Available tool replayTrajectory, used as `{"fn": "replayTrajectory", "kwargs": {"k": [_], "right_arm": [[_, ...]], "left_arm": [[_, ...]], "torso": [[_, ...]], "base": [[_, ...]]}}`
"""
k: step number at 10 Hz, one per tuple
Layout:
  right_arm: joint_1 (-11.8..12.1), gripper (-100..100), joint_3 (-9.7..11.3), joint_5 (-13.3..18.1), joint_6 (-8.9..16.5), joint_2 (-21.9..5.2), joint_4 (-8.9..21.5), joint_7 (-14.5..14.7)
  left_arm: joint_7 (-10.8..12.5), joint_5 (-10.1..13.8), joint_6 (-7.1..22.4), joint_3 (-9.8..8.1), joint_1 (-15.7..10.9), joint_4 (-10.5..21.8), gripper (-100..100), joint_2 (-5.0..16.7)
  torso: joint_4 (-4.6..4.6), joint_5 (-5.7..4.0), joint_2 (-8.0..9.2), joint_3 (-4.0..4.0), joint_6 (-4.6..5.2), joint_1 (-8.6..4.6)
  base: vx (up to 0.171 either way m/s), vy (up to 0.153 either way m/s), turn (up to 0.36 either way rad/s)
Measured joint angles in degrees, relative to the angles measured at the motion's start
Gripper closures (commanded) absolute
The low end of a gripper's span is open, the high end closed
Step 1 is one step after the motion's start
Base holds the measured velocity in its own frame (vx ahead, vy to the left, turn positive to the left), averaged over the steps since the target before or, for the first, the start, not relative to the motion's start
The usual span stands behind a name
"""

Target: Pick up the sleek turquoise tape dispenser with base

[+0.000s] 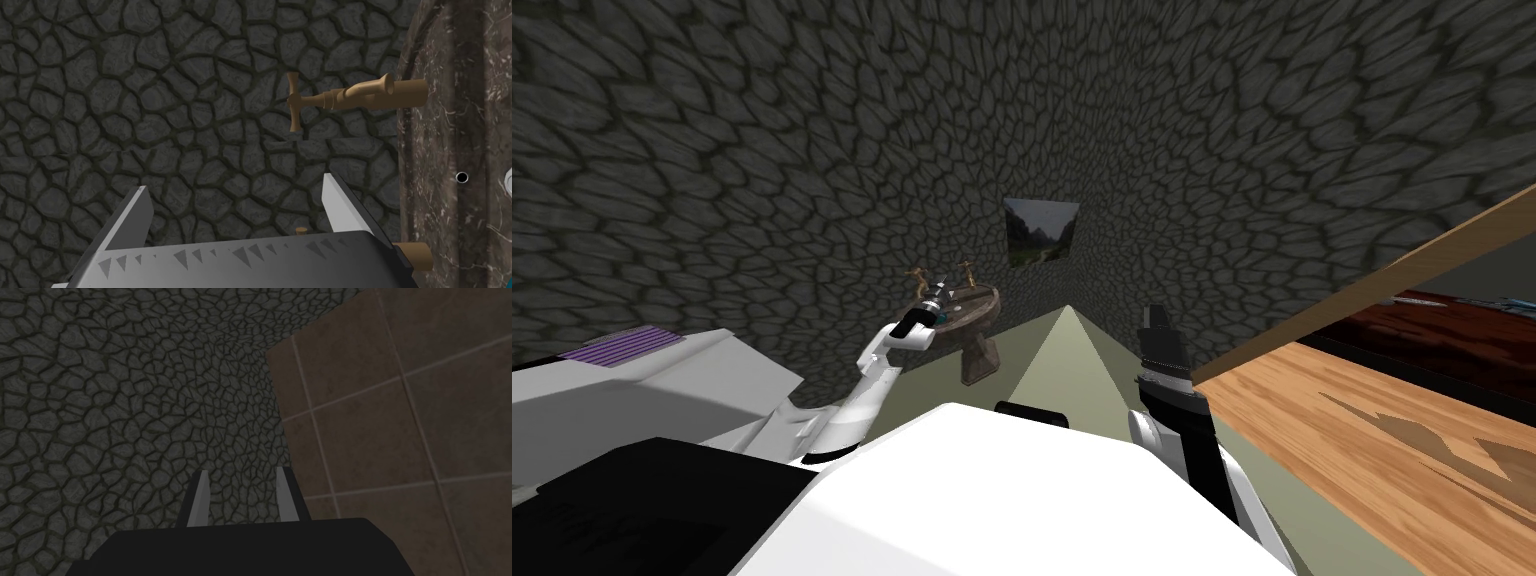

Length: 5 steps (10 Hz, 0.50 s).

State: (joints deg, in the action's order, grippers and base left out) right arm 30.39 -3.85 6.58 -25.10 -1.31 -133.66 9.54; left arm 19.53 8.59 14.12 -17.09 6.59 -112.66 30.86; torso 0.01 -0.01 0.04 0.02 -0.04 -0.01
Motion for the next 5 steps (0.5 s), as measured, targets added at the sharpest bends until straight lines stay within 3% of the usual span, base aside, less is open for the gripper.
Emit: {"fn": "replayTrajectory", "kwargs": {"k": [4, 5], "right_arm": [[0.0, 0, 0.0, 0.0, 0.0, 0.0, 0.0, 0.0], [0.0, 0, 0.0, 0.0, 0.0, 0.0, 0.0, 0.0]], "left_arm": [[1.4, 2.3, 6.5, -2.14, -2.2, 3.8, -100, 2.7], [1.4, 2.1, 7.8, -2.16, -2.4, 3.9, -100, 2.5]], "torso": [[-0.01, 0.01, -0.04, -0.02, 0.00, 0.01], [-0.01, 0.01, -0.02, -0.01, 0.00, 0.03]], "base": [[0.006, -0.014, -0.031], [0.009, -0.013, -0.063]]}}
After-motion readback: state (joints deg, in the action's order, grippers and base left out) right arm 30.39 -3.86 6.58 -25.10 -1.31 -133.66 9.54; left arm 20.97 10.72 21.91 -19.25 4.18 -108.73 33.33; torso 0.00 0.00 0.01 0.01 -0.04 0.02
